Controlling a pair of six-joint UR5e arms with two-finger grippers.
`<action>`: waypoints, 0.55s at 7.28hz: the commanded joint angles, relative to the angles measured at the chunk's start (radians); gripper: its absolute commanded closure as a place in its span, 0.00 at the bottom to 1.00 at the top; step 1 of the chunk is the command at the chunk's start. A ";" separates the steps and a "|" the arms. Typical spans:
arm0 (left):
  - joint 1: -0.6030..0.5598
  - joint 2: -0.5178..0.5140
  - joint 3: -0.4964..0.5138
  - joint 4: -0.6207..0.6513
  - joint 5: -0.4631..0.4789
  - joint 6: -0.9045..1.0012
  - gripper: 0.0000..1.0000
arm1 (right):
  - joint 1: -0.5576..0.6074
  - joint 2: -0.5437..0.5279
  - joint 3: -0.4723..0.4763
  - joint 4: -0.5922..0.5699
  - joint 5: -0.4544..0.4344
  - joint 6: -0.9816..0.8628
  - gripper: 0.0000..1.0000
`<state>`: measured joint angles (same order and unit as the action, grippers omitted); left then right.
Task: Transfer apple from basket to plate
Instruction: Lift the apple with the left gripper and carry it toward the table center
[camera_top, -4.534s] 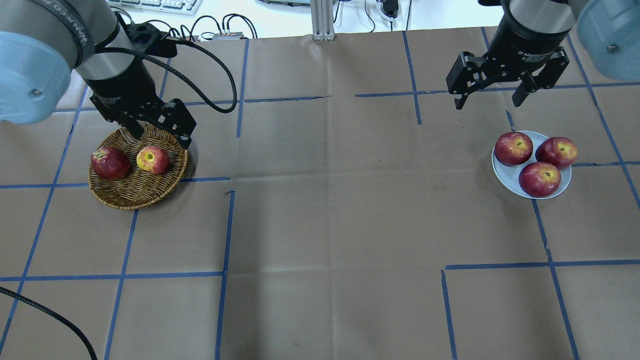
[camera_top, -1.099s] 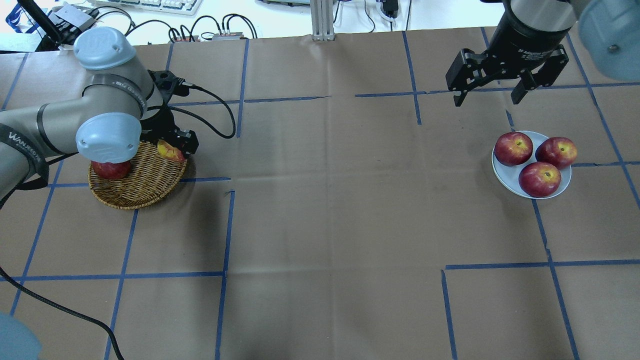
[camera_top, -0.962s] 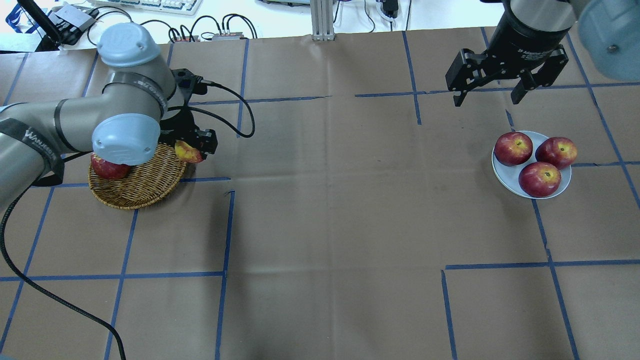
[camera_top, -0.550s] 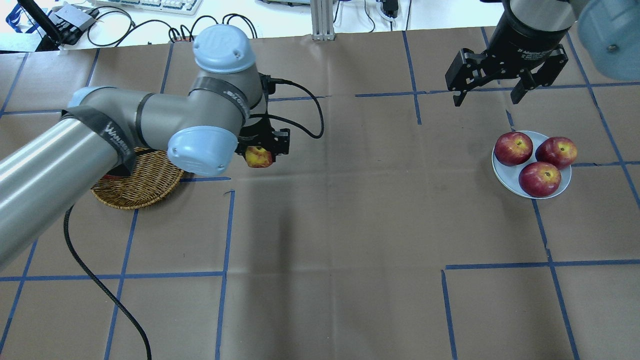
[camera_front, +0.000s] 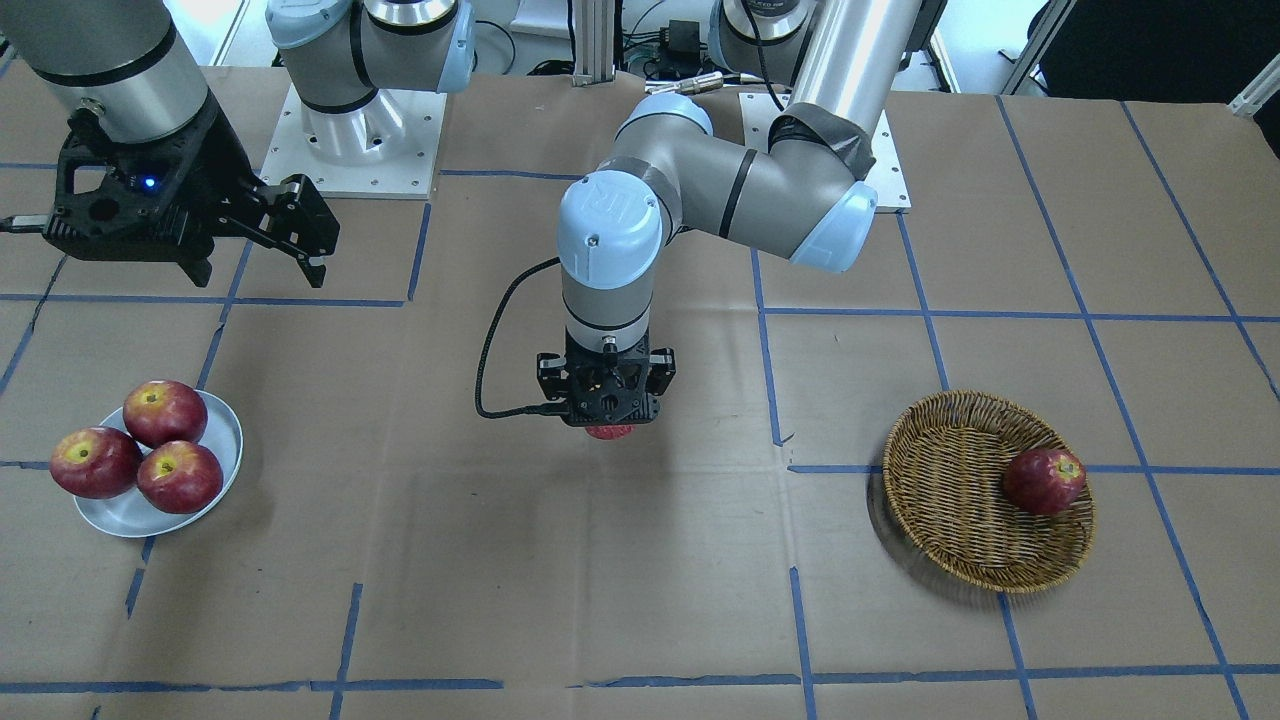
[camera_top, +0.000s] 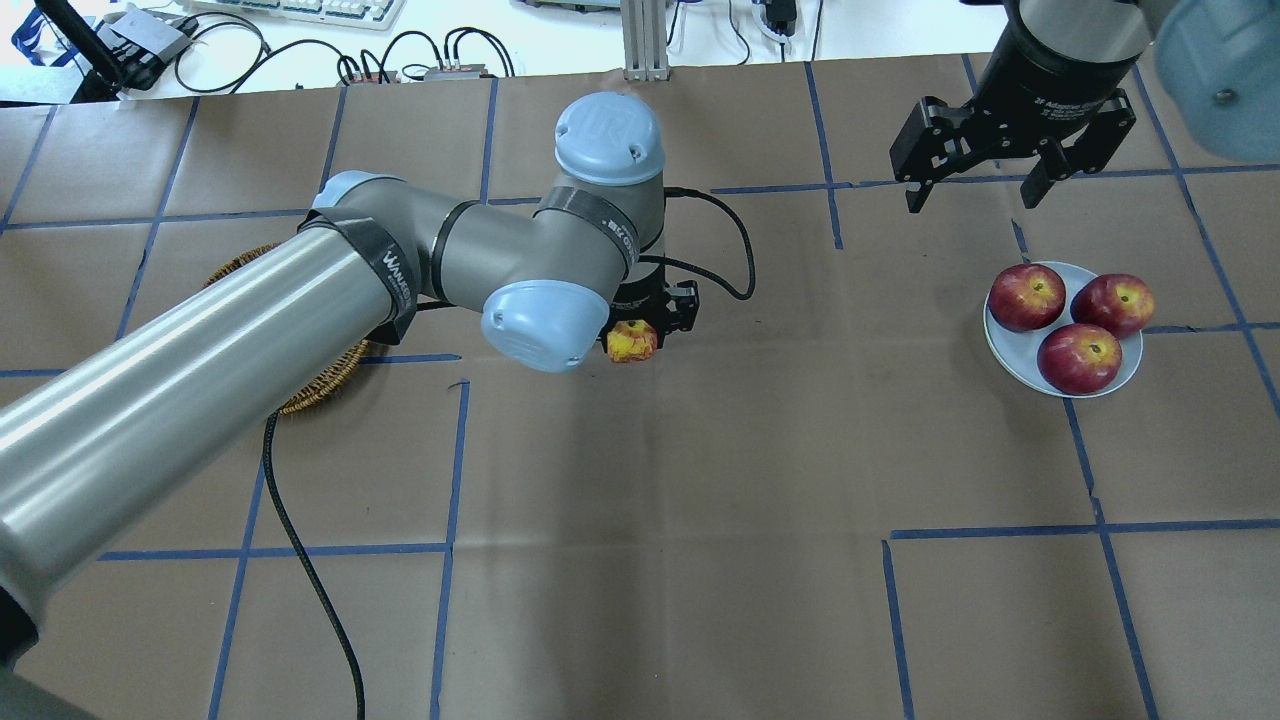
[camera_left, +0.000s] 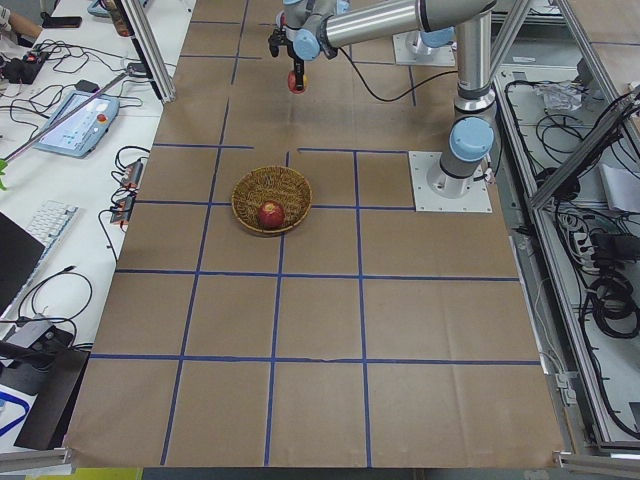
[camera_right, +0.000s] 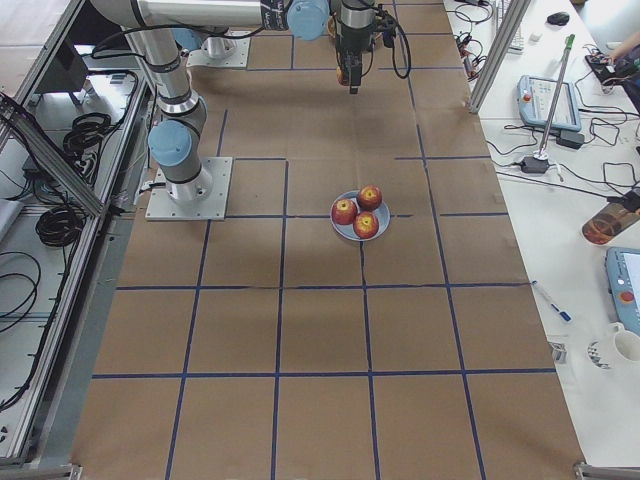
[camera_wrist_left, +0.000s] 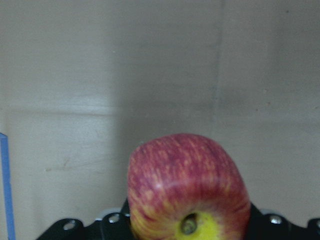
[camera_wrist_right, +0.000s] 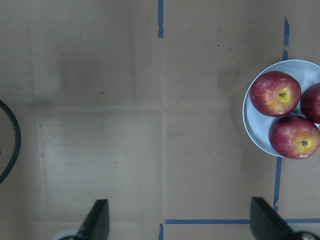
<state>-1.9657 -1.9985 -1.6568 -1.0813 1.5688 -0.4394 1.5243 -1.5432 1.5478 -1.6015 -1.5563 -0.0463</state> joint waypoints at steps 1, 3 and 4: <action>-0.024 -0.055 0.003 0.053 -0.010 -0.001 0.50 | 0.001 0.002 0.000 0.000 -0.001 0.000 0.00; -0.027 -0.077 0.003 0.078 -0.010 0.004 0.42 | 0.001 0.000 0.000 0.000 -0.001 0.000 0.00; -0.027 -0.078 0.003 0.078 -0.010 0.004 0.33 | 0.001 0.000 0.000 0.000 -0.001 0.000 0.00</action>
<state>-1.9916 -2.0712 -1.6537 -1.0081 1.5583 -0.4370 1.5248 -1.5429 1.5477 -1.6015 -1.5570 -0.0456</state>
